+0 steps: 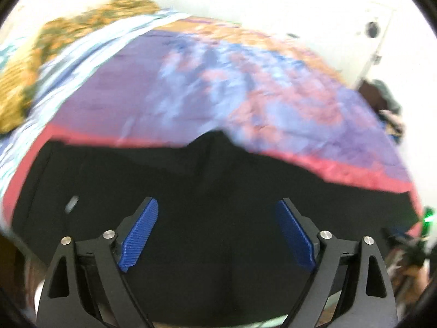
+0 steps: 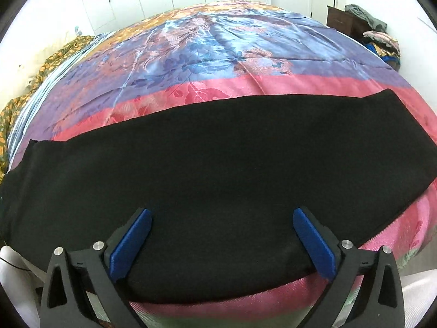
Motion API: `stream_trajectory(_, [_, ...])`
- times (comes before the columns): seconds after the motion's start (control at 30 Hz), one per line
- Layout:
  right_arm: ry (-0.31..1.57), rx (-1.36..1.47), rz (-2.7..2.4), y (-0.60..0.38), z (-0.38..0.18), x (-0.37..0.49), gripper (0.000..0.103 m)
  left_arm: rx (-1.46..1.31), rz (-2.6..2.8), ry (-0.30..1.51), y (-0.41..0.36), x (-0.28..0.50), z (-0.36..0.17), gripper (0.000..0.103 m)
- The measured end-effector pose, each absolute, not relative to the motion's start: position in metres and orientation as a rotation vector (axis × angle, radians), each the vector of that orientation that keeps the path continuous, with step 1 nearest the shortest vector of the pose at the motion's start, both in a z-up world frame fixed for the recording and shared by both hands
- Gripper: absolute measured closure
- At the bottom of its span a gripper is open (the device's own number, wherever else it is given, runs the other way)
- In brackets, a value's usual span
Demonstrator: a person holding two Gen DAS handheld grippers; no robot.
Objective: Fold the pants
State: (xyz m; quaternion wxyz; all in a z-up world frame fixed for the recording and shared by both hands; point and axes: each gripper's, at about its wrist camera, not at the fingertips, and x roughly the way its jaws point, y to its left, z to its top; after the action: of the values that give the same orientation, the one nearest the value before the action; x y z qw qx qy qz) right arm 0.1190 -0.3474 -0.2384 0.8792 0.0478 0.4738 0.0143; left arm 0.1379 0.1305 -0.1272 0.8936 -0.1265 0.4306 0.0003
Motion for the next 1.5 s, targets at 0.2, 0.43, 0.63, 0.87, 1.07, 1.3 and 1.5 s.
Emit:
stream_trajectory(0.2, [0.992, 0.09, 0.033, -0.346, -0.239, 0.119, 0.0, -0.025, 0.126, 1.088, 0.125, 0.247, -0.195, 0.014])
stream_trajectory(0.43, [0.991, 0.077, 0.035, -0.345, -0.241, 0.12, 0.0, -0.341, 0.319, 1.029, 0.196, 0.247, -0.196, 0.005])
stream_trajectory(0.63, [0.991, 0.072, 0.03, -0.345, -0.241, 0.122, 0.0, -0.312, 0.294, 0.887, 0.219, 0.175, -0.158, 0.005])
stream_trajectory(0.87, [0.987, 0.063, 0.022, -0.342, -0.243, 0.123, 0.0, -0.2, 0.521, 0.978, 0.258, 0.142, -0.215, 0.0])
stream_trajectory(1.07, [0.983, 0.063, 0.023, -0.343, -0.243, 0.123, 0.0, -0.143, 0.55, 1.006, 0.244, 0.148, -0.198, 0.002])
stream_trajectory(1.3, [0.979, 0.056, 0.012, -0.342, -0.243, 0.122, 0.0, -0.282, 0.409, 0.811, 0.184, 0.11, -0.148, 0.002])
stream_trajectory(1.5, [0.976, 0.052, 0.011, -0.342, -0.243, 0.123, 0.0, -0.17, 0.151, 0.838, 0.098, 0.128, -0.161, 0.002])
